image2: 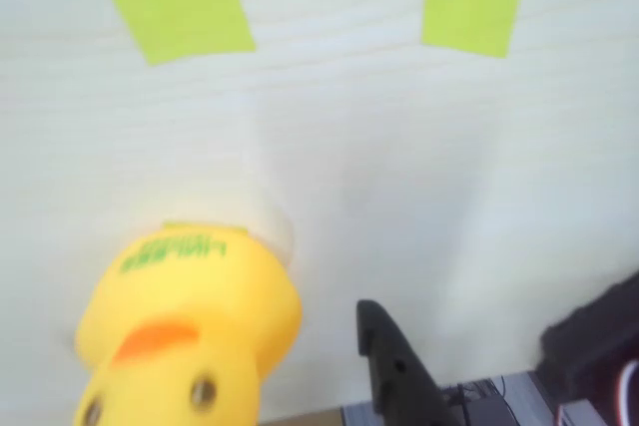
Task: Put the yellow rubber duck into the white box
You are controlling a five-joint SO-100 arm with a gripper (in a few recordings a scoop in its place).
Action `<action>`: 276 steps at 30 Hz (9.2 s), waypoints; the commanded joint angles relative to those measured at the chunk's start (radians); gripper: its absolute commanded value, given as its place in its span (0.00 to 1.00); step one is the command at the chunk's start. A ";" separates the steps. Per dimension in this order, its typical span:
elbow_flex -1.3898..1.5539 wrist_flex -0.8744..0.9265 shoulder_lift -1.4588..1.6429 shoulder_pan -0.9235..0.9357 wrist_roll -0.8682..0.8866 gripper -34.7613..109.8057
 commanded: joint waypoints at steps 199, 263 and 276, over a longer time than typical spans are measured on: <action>0.092 -0.779 0.580 2.118 0.117 0.24; 1.177 -0.222 1.916 1.299 0.592 0.24; 1.209 -0.204 1.916 1.299 0.606 0.24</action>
